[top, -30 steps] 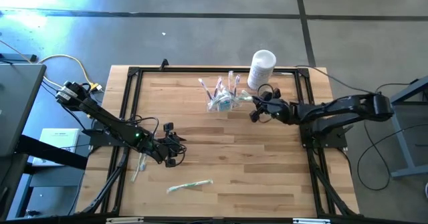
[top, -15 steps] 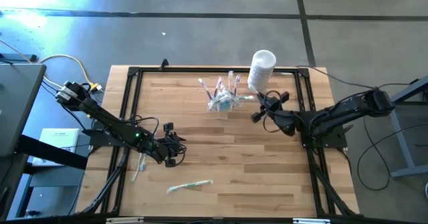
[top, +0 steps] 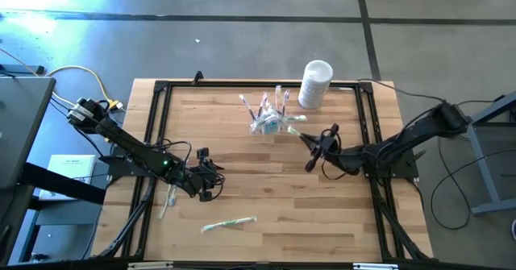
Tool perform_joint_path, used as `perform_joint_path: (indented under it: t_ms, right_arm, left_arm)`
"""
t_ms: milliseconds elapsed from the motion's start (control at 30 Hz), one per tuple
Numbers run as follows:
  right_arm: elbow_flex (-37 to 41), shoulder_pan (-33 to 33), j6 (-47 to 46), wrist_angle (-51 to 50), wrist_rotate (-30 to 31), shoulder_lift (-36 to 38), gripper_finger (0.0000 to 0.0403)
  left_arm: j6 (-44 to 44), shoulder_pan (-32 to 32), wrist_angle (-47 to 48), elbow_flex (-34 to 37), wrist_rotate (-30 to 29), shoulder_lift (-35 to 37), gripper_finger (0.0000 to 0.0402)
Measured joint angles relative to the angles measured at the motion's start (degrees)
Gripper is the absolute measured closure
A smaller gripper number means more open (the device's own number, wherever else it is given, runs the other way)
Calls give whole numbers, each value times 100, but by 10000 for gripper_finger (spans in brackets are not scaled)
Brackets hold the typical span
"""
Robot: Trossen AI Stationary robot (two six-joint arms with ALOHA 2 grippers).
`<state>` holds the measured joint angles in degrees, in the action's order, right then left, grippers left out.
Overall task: Pick & Place toothbrushing station
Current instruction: Put the top green toothbrush into the transparent organizer
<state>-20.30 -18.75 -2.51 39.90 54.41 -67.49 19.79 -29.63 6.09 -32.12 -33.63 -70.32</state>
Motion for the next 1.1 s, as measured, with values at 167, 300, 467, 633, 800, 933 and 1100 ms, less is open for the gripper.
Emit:
perform_joint_path:
  t_ms: [167,300,467,633,800,933,1100]
  right_arm:
    - [521,507,-40,1642,-493,-666,393]
    - [773,1259,-45,3304,-1727,-1317,393]
    - [746,2036,-19,4596,-2838,-2449,393]
    - [259,2626,-54,4599,-3058,-3058,393]
    - [-231,2939,-42,4590,-3665,-3389,391]
    - [-442,3091,80,4565,-3695,-3389,393]
    - [-463,3311,169,4594,-3717,-3399,392]
  left_arm:
    - [0,0,1,0,0,-2,250]
    - [-84,0,1,0,-2,-4,250]
    - [-195,0,0,0,-10,-7,250]
    - [-195,-2,0,-2,-22,-7,250]
    - [-145,-2,13,-4,-22,-7,250]
    - [-96,-2,10,-7,33,-7,250]
    - [2,0,24,-7,65,-7,250]
